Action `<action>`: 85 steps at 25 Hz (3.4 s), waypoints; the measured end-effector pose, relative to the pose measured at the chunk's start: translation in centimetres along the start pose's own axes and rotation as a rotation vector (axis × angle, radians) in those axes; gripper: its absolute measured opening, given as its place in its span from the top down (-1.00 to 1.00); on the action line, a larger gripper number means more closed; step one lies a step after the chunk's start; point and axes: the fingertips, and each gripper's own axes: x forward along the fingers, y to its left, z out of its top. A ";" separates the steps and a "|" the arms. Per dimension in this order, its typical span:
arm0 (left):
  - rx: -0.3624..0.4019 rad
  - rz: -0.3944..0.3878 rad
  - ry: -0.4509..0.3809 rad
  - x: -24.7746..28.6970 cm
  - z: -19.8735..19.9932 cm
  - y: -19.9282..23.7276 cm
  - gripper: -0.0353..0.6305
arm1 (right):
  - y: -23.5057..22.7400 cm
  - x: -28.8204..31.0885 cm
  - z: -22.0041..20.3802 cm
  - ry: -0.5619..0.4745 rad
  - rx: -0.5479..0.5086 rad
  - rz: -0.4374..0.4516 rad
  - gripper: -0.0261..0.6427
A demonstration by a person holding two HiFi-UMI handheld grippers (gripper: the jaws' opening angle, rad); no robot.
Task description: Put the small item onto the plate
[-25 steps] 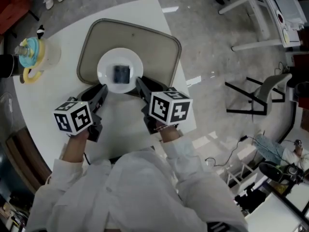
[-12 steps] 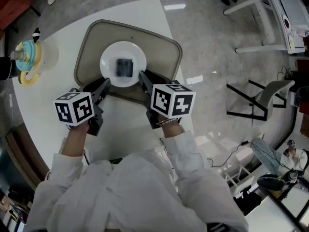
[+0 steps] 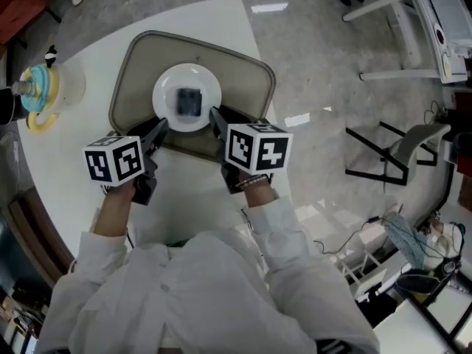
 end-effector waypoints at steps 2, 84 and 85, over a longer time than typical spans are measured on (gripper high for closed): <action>-0.008 0.002 0.005 0.1 -0.1 0.1 0.70 | 0.0 0.0 0.2 0.006 -0.008 -0.009 0.74; 0.525 -0.165 -0.360 -30.6 -14.6 -3.4 0.86 | 30.5 -14.7 -18.3 -0.474 -0.398 0.022 0.88; 0.521 -0.167 -0.361 -30.6 -14.6 -3.7 0.86 | 30.7 -14.8 -18.2 -0.481 -0.399 0.040 0.88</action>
